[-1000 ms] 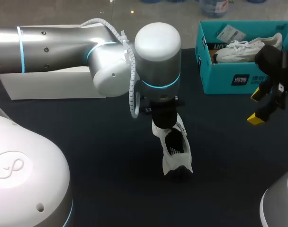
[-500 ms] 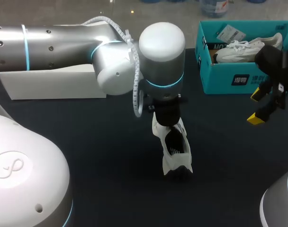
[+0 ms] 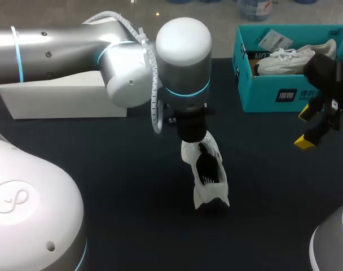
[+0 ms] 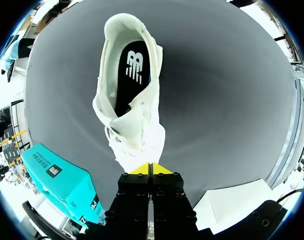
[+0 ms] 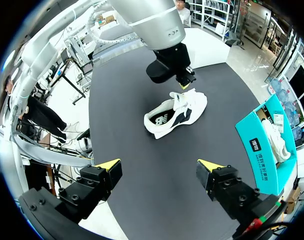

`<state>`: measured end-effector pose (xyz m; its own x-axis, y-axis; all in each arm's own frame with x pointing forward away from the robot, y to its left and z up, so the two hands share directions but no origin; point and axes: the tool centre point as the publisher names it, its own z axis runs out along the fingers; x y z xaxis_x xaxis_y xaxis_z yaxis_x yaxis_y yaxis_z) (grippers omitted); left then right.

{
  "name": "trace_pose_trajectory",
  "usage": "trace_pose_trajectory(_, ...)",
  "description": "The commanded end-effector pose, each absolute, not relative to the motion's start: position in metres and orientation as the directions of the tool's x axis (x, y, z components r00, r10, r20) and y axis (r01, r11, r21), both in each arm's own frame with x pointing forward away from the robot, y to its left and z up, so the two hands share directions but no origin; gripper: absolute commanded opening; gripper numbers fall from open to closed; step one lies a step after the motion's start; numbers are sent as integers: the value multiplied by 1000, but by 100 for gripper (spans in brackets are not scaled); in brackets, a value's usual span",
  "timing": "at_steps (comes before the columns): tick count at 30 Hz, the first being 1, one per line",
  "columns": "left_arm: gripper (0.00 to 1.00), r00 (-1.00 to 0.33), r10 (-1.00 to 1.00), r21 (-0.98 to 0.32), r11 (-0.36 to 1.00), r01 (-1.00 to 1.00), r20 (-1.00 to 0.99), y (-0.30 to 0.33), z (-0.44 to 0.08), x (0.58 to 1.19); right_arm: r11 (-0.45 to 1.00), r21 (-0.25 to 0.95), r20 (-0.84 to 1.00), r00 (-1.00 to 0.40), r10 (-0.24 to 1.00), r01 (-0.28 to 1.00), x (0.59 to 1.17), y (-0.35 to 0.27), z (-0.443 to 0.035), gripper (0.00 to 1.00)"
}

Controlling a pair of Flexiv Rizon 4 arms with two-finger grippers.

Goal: Take the shoe out of the shoebox, open the shoe tongue, remove and reinsert the insole, then place the shoe into the shoebox

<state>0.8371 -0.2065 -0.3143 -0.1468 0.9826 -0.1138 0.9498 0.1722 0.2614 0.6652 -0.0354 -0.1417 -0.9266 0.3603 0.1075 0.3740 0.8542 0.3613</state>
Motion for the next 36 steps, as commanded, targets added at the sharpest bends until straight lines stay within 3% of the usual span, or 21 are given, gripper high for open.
trace_pose_trajectory(1, 0, -136, 985, 258, 159, 953, -104, -213, -319, 833, 855, 358, 110, -927, 359, 374, 667, -35, -142, 100)
trace_pose_trajectory(36, 0, -97, 992, 233, 113, 966, -78, -220, -330, 817, 855, 358, 110, -927, 359, 374, 667, -35, -142, 100)
